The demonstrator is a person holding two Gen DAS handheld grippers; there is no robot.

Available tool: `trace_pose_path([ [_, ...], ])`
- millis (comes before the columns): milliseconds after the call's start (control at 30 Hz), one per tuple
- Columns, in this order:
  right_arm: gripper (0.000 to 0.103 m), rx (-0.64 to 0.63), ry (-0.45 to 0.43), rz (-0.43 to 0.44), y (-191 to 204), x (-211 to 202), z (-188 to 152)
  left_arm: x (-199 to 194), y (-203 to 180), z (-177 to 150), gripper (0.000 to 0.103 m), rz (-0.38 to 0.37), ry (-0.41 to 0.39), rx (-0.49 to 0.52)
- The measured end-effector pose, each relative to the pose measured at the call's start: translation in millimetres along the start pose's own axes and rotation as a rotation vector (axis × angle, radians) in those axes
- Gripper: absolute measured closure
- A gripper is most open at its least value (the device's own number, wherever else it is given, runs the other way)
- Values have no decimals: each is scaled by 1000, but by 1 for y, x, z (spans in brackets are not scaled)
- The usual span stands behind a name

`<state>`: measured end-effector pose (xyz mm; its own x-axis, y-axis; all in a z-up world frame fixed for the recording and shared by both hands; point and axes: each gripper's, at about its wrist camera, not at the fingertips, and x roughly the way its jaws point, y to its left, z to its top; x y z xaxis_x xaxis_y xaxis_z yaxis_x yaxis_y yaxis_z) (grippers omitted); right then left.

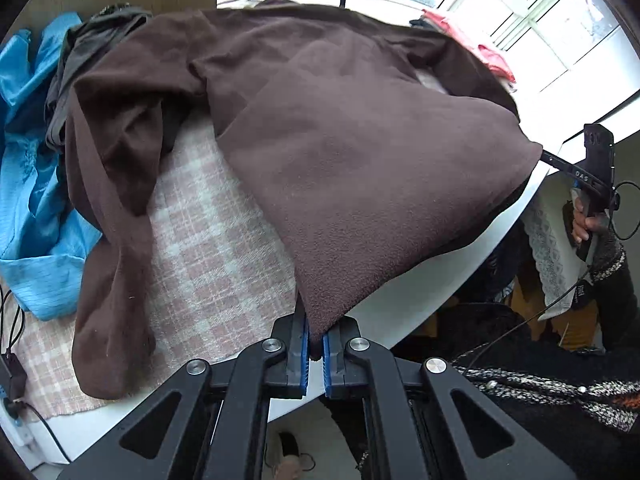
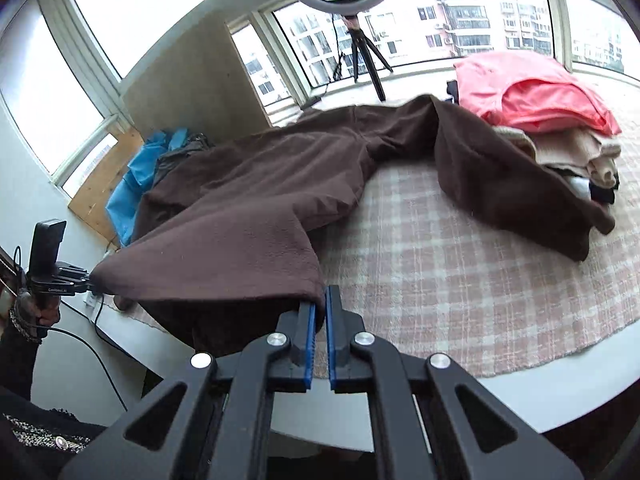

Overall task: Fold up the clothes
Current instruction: 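Grasp the hem with the left gripper while the right gripper holds the other hem corner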

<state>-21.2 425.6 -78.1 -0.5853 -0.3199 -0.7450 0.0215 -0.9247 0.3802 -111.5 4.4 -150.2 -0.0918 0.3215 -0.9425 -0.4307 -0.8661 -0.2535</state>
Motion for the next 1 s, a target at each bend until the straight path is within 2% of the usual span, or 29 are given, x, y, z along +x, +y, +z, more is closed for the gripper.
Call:
trace_pose_path([
  [67, 100, 2, 10, -11, -3, 4, 0, 21, 10, 6, 96, 14, 19, -21],
  [200, 100, 7, 31, -34, -8, 12, 0, 17, 12, 4, 85, 8, -29, 20],
  [267, 100, 9, 41, -45, -11, 17, 0, 16, 10, -4, 69, 38, -31, 57],
  [333, 100, 11, 52, -57, -13, 21, 0, 19, 9, -15, 68, 50, -30, 73],
  [400, 100, 14, 62, -68, -16, 25, 0, 25, 9, -27, 68, 26, -34, 46],
  [500, 100, 17, 77, -85, -20, 31, 1, 36, 0, -45, 68, 32, -40, 22],
  [633, 100, 21, 98, -108, -26, 39, 1, 55, -3, -50, 68, -1, -93, -85],
  [700, 100, 24, 108, -119, -28, 43, 1, 60, -5, -47, 69, 16, -142, -119],
  [733, 100, 24, 115, -122, -30, 46, 0, 62, -5, -45, 76, 20, -167, -137],
  [767, 100, 22, 123, -122, -33, 48, -1, 62, -4, -41, 98, 17, -190, -163],
  [833, 100, 17, 140, -122, -37, 54, -3, 57, 5, -28, 100, 8, -227, -230],
  [900, 100, 7, 161, -115, -37, 60, 2, 33, 16, -4, 100, -6, -248, -259],
  [933, 100, 5, 160, -104, -34, 58, 13, 10, 18, 11, 100, 11, -275, -243],
  [1000, 101, -22, 111, -88, -20, 39, 52, -57, 14, 40, 100, 111, -361, -167],
])
